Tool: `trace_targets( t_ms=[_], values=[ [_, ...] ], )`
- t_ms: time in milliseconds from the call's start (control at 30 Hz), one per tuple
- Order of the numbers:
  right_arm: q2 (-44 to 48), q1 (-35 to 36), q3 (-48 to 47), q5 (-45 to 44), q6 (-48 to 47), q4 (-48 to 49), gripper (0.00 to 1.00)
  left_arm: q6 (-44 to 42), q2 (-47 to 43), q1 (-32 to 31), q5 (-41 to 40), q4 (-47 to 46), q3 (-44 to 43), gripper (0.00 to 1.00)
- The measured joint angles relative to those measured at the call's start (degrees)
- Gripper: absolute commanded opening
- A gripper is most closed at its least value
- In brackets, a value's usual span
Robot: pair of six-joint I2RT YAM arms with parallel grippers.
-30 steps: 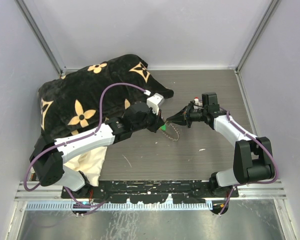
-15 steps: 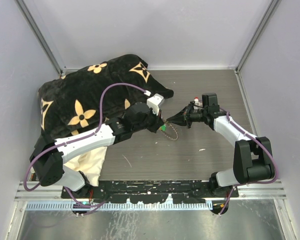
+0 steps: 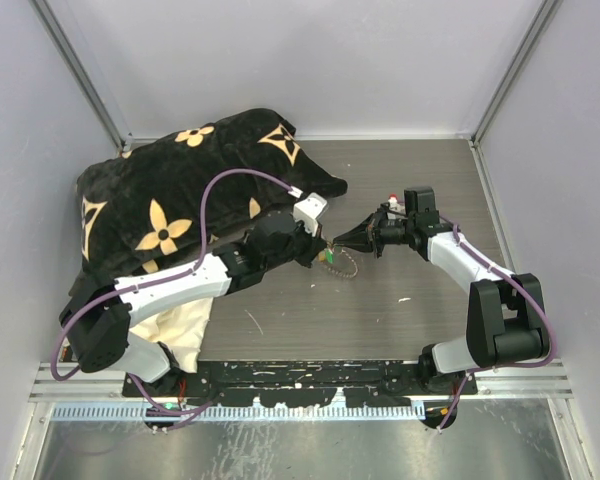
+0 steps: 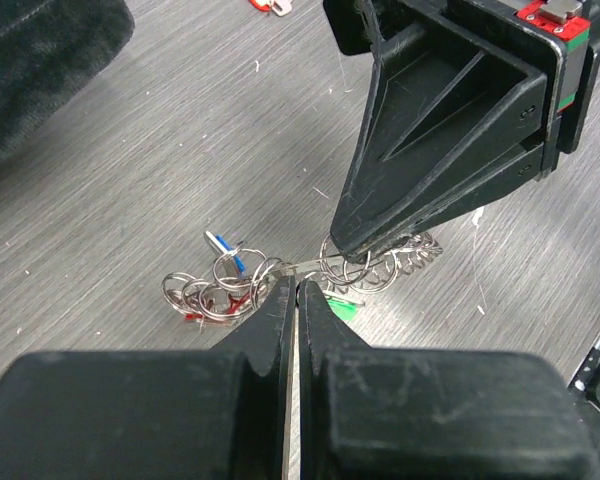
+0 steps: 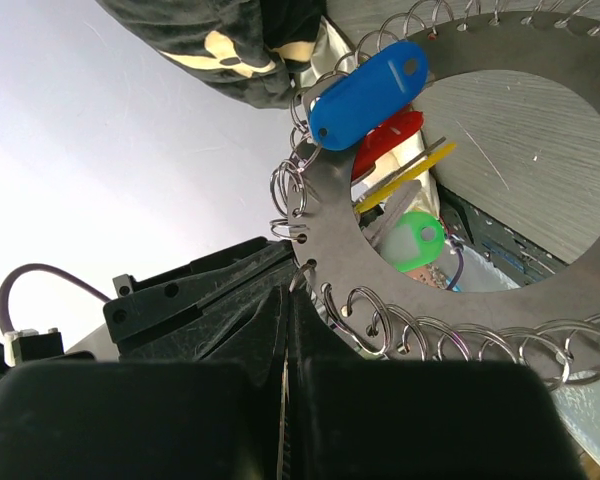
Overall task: Remove the keys from the keyring
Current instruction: Remove the key from the keyring.
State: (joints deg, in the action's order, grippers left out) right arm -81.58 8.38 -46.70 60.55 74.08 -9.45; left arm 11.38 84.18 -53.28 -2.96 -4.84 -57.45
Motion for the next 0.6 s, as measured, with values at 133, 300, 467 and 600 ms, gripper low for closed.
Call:
trace_targets(
  t_ms=[133,300,467,600],
  values=[
    [0.0,0.0,0.0,0.1,0.0,0.0,0.01,-1.6,0.0,0.0,-0.1,-4.2,2.3,0.07],
    [0.0,0.0,0.6,0.6,0.0,0.0,0.01,-3.1,-1.7,0.0,0.5,-10.1,6.9,0.22],
    [0.0,0.0,0.8,1.1,0.0,0.3,0.01,-5.6,-7.3,0.0,2.2,-15.6,14.2,0.33],
    [0.0,0.0,0.9,1.3,0.0,1.0,0.01,-10.5,-11.4,0.2,6.6,-20.0,18.7,0.33]
  ],
)
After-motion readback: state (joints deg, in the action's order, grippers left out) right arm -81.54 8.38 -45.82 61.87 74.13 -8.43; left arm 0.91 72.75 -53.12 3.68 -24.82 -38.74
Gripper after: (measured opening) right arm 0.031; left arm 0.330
